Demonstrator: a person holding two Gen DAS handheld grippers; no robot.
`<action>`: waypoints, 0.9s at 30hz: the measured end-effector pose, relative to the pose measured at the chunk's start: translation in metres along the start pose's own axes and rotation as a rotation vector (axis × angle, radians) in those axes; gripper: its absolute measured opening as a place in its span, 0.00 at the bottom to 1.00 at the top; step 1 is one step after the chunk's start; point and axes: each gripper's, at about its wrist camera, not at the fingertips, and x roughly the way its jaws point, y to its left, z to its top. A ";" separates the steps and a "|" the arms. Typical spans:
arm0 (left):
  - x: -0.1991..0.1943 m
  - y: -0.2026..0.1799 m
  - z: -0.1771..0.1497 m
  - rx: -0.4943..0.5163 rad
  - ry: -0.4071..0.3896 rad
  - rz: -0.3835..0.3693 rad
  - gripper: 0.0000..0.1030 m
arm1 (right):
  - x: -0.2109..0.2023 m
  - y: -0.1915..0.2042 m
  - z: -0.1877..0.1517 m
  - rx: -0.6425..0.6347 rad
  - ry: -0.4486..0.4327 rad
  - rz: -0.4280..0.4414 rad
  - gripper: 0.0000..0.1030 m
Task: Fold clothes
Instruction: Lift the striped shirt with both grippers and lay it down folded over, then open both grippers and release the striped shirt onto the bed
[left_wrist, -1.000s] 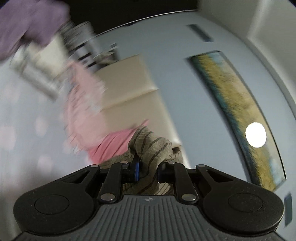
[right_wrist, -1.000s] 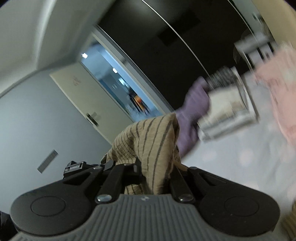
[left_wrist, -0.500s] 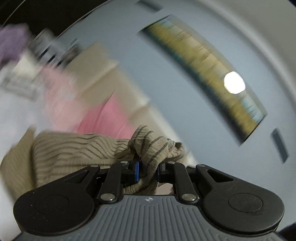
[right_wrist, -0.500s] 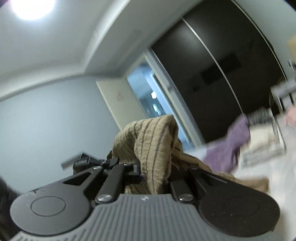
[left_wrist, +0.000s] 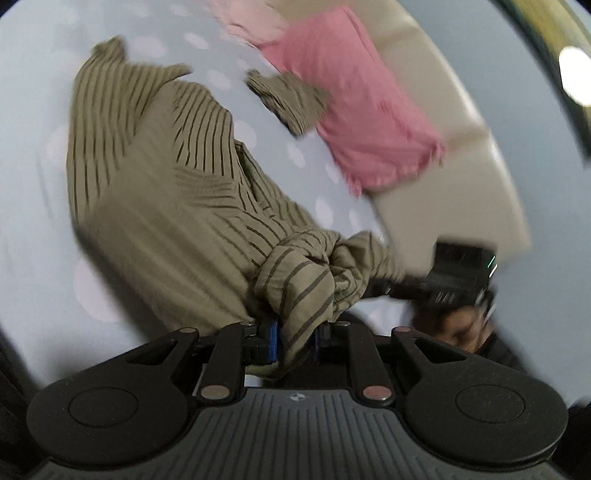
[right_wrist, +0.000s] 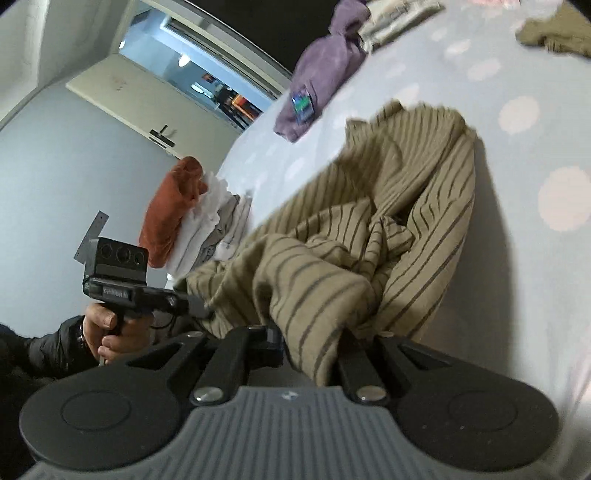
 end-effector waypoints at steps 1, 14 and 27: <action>0.008 -0.004 0.000 0.042 0.028 0.043 0.15 | 0.003 0.004 0.000 -0.034 0.028 -0.038 0.12; 0.101 -0.046 -0.037 0.514 0.387 0.264 0.18 | 0.021 0.078 0.069 -0.263 0.339 -0.399 0.56; 0.089 -0.040 -0.057 0.547 0.406 0.271 0.21 | 0.181 0.029 0.079 -0.184 0.343 -0.616 0.00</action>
